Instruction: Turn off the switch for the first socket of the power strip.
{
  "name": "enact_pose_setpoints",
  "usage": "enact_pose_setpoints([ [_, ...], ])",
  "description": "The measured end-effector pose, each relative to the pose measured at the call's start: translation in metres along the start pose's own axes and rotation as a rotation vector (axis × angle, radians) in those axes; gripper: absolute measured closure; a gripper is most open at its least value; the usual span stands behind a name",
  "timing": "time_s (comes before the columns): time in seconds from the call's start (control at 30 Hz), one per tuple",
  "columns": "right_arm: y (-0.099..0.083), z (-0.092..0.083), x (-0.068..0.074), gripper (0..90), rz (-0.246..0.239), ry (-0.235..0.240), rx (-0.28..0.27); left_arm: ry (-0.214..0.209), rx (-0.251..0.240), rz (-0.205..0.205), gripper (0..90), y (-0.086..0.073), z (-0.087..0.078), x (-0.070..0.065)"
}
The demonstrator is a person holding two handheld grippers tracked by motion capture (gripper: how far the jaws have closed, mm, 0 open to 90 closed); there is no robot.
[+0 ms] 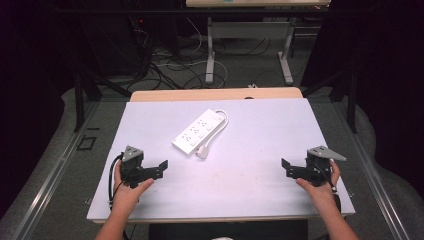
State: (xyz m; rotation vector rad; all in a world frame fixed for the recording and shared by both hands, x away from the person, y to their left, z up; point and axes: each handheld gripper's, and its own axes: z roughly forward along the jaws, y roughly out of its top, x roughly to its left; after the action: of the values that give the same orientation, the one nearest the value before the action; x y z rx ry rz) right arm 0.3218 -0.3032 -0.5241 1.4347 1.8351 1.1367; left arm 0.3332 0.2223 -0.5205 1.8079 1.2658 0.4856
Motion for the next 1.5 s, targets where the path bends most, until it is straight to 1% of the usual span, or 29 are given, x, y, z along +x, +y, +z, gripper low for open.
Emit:
enact_pose_setpoints([
  [0.03,-0.001,0.001,-0.001,0.0,0.004,-0.015,0.007,0.005,-0.01,0.003,2.4,0.0,0.0,-0.001],
  [0.1,-0.001,0.0,-0.003,0.0,-0.006,-0.018,0.008,0.006,-0.006,0.01,2.6,-0.001,-0.001,-0.002],
  [0.23,-0.002,0.0,-0.001,0.0,0.018,-0.027,0.003,0.007,-0.001,0.018,2.9,-0.003,-0.001,-0.003],
  [0.3,-0.002,-0.001,0.0,0.0,0.025,-0.021,-0.004,-0.002,0.002,0.029,3.3,-0.003,-0.001,-0.006],
  [0.33,-0.001,-0.002,0.001,0.0,0.035,-0.018,0.01,-0.002,0.002,0.029,3.3,-0.003,-0.001,-0.006],
  [0.4,-0.001,-0.002,0.001,0.0,0.032,-0.016,0.005,-0.006,-0.003,0.035,3.6,-0.004,-0.001,-0.009],
  [0.43,-0.002,-0.003,0.003,0.0,0.039,-0.019,0.005,-0.015,-0.002,0.032,4.4,-0.004,-0.002,-0.011],
  [0.47,-0.002,-0.004,0.003,0.0,0.04,-0.016,0.01,-0.021,0.002,0.033,4.6,-0.004,-0.002,-0.012],
  [0.53,-0.003,-0.003,0.003,0.2,0.04,-0.012,-0.001,-0.026,0.001,0.037,5.4,-0.005,-0.002,-0.014],
  [0.57,-0.003,-0.004,0.004,0.3,0.032,-0.017,0.005,-0.036,-0.005,0.038,5.7,-0.005,-0.001,-0.016],
  [0.67,-0.003,-0.004,0.006,1.2,0.026,-0.019,-0.007,-0.047,0.003,0.042,6.9,-0.004,0.0,-0.019],
  [0.7,-0.004,-0.005,0.006,1.5,0.028,-0.018,0.001,-0.052,-0.001,0.04,8.0,-0.004,0.0,-0.021],
  [0.73,-0.004,-0.004,0.005,1.8,0.022,-0.016,-0.006,-0.06,0.0,0.039,9.6,-0.004,0.001,-0.022],
  [0.77,-0.005,-0.004,0.006,2.2,0.028,-0.015,-0.004,-0.066,0.009,0.043,11.4,-0.004,0.002,-0.026],
  [0.83,-0.006,-0.004,0.006,2.9,0.033,-0.018,0.002,-0.068,0.009,0.046,15.9,-0.005,0.003,-0.027],
  [0.9,-0.006,-0.004,0.006,4.5,0.036,-0.013,0.004,-0.084,0.022,0.05,16.2,-0.006,0.005,-0.032],
  [0.93,-0.006,-0.004,0.006,4.5,0.036,-0.013,0.004,-0.084,0.022,0.05,16.6,-0.006,0.005,-0.032],
  [0.97,-0.006,-0.004,0.007,5.6,0.03,-0.007,0.007,-0.092,0.024,0.048,17.1,-0.006,0.006,-0.034],
  [1.0,-0.006,-0.004,0.008,6.0,0.027,-0.006,0.005,-0.095,0.03,0.055,17.2,-0.007,0.006,-0.036],
  [1.03,-0.006,-0.005,0.008,6.3,0.021,-0.007,0.012,-0.095,0.03,0.055,17.9,-0.007,0.006,-0.036],
  [1.07,-0.006,-0.004,0.008,6.4,0.016,-0.003,0.003,-0.096,0.029,0.066,18.9,-0.007,0.008,-0.039],
  [1.13,-0.006,-0.004,0.009,6.5,0.019,-0.002,0.015,-0.094,0.038,0.077,21.8,-0.008,0.008,-0.041],
  [1.17,-0.007,-0.004,0.01,6.5,0.022,0.001,0.008,-0.094,0.038,0.077,23.5,-0.008,0.008,-0.041],
  [1.23,-0.007,-0.004,0.01,6.7,0.019,-0.002,0.015,-0.089,0.035,0.079,26.5,-0.01,0.009,-0.044],
  [1.3,-0.007,-0.003,0.01,6.8,0.016,-0.002,0.005,-0.085,0.038,0.097,30.1,-0.01,0.01,-0.046],
  [1.33,-0.006,-0.004,0.01,7.0,0.015,0.001,0.021,-0.085,0.038,0.097,32.1,-0.01,0.01,-0.046],
  [1.37,-0.007,-0.003,0.01,7.2,0.014,0.003,0.018,-0.083,0.038,0.098,33.9,-0.01,0.01,-0.047],
  [1.4,-0.007,-0.003,0.01,7.3,0.013,0.004,0.018,-0.085,0.046,0.109,35.7,-0.012,0.011,-0.049],
  [1.5,-0.007,-0.002,0.011,7.6,0.016,0.009,0.014,-0.083,0.056,0.116,40.1,-0.013,0.013,-0.052],
])
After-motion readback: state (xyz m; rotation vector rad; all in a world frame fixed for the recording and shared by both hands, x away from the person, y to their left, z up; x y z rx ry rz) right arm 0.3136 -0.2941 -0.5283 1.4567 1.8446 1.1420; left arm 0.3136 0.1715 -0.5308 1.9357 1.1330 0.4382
